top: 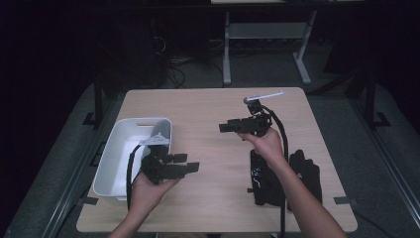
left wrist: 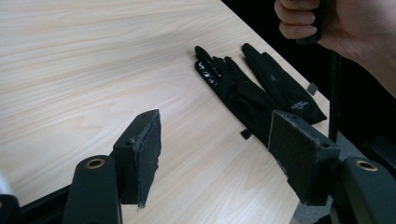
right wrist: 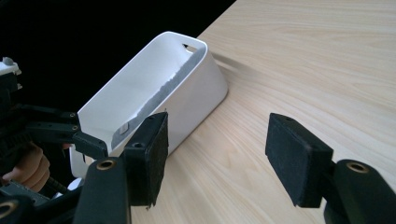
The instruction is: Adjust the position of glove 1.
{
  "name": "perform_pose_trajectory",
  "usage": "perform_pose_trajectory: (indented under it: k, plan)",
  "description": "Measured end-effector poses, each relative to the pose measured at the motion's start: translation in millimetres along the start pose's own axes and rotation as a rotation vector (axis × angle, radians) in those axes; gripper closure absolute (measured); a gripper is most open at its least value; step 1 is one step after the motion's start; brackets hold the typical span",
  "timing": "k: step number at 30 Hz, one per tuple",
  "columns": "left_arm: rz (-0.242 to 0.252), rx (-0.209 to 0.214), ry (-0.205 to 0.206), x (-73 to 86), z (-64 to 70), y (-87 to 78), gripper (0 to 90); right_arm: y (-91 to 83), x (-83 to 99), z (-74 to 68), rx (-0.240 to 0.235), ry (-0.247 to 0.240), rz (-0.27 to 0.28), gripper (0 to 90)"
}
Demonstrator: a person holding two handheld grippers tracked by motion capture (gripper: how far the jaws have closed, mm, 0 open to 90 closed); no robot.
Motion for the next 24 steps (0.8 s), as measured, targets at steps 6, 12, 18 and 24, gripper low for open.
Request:
perform_pose_trajectory:
  k: [6,12,18,24]
  plan:
    - [-0.013,0.024,0.019,-2.7,9.5,12.6,34.2,-17.2,9.2,7.1,0.013,0.009,0.005,38.9]
    - [-0.026,0.043,0.034,-2.7,17.5,25.7,34.1,-34.5,20.5,13.6,0.035,0.016,-0.003,39.1]
    - [-0.031,0.076,0.040,-1.2,27.3,37.8,33.4,-51.2,31.2,20.8,0.053,0.033,0.003,39.5]
    - [-0.036,0.099,0.048,-0.8,35.0,49.5,32.9,-63.9,43.4,28.2,0.070,0.043,-0.002,39.1]
Point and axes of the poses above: each handheld gripper's, and its own axes: y roughly forward along the jaws, x roughly out of its underside, z roughly to its right, the point moved 4 cm from there along y, roughly forward along the jaws, and after that the axes turned 1 degree about z, right-handed, at the moved point
